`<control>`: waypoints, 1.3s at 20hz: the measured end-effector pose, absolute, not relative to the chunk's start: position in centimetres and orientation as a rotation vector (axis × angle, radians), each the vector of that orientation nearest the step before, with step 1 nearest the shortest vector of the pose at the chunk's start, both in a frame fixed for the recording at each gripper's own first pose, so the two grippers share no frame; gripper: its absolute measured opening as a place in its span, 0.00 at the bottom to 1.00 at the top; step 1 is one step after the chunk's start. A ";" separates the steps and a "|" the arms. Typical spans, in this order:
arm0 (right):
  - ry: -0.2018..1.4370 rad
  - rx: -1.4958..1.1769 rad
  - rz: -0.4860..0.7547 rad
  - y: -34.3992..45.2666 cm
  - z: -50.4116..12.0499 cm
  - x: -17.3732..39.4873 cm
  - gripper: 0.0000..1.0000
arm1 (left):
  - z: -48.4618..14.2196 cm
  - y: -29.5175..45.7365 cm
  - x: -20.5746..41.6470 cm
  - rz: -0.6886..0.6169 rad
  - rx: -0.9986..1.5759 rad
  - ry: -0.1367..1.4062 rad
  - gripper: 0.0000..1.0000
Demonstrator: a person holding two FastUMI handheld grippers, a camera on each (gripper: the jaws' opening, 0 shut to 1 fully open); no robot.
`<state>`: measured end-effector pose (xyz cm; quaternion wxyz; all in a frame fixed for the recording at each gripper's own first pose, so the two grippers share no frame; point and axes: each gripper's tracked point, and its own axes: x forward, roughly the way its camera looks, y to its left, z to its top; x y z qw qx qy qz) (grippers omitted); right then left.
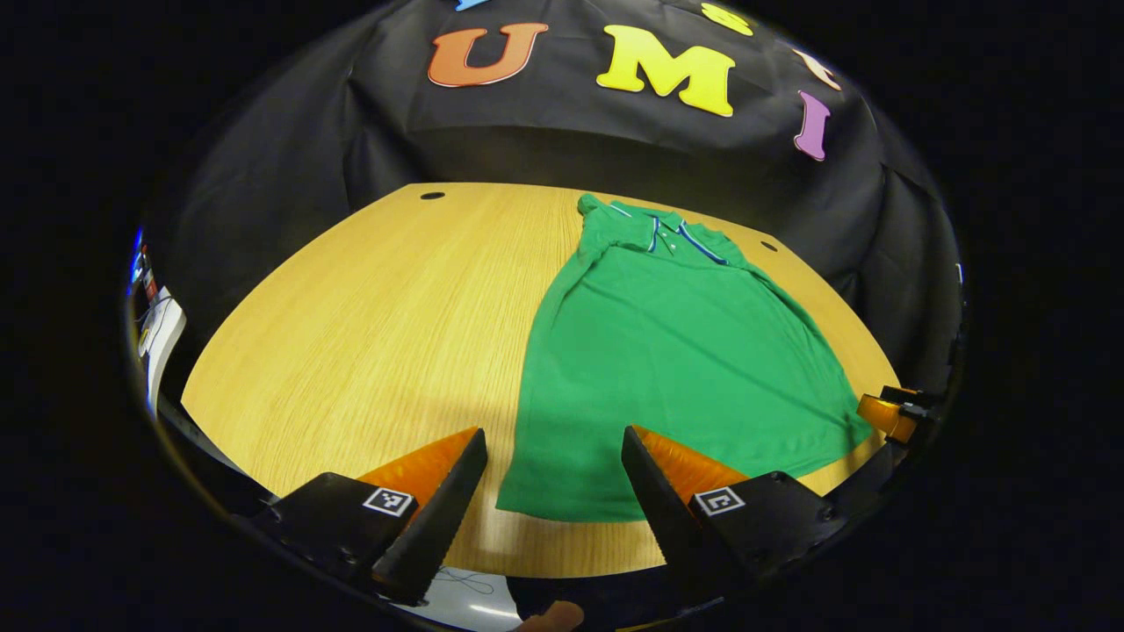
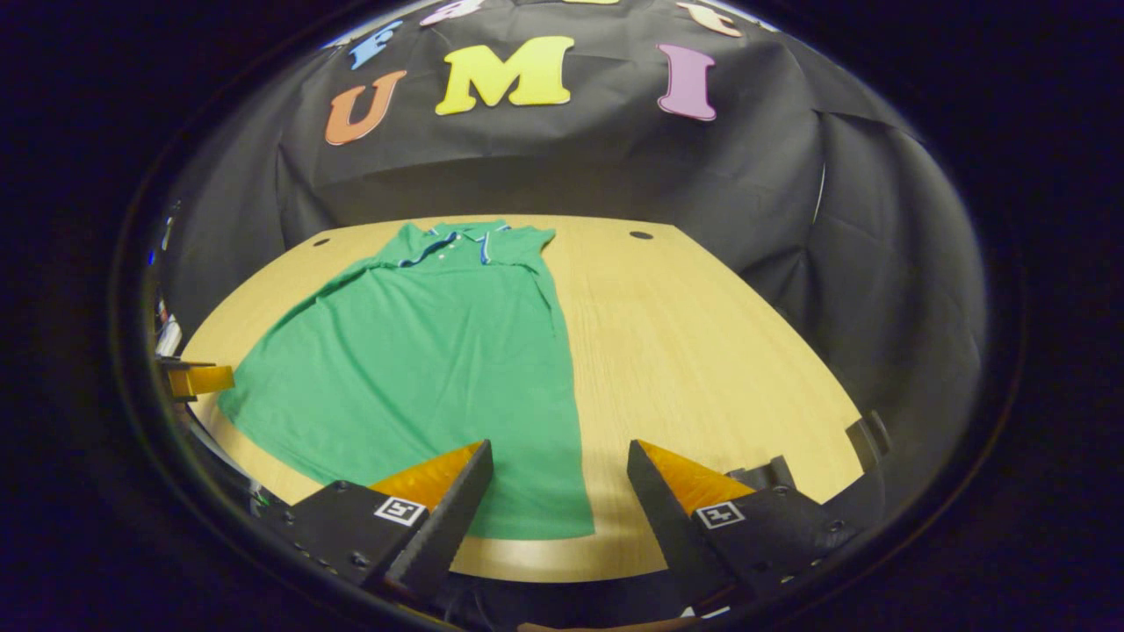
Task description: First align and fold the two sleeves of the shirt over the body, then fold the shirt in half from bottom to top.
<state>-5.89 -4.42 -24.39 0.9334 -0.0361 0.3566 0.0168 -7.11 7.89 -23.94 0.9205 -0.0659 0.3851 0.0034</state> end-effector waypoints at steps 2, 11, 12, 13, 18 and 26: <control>0.764 -0.086 0.018 -4.8 -25.2 -6.0 0.95 | -24.3 8.0 -7.1 0.017 -0.109 0.806 1.00; 0.799 -0.008 0.049 -4.3 -26.3 -6.1 0.92 | -25.1 8.2 -7.5 0.023 -0.036 0.819 0.85; 0.801 -0.010 0.059 -4.3 -26.3 -6.3 0.92 | -25.1 8.1 -7.5 0.018 -0.033 0.815 0.82; 0.800 -0.010 0.076 -4.0 -26.2 -6.3 0.89 | -25.1 8.2 -7.7 0.011 -0.030 0.813 0.80; 0.805 0.014 0.138 -2.6 -26.3 -6.6 0.39 | -25.1 7.3 -7.8 -0.031 -0.012 0.798 0.60; 0.783 0.051 0.210 -1.9 -26.3 -6.2 0.00 | -25.1 6.9 -7.1 -0.063 -0.018 0.728 0.11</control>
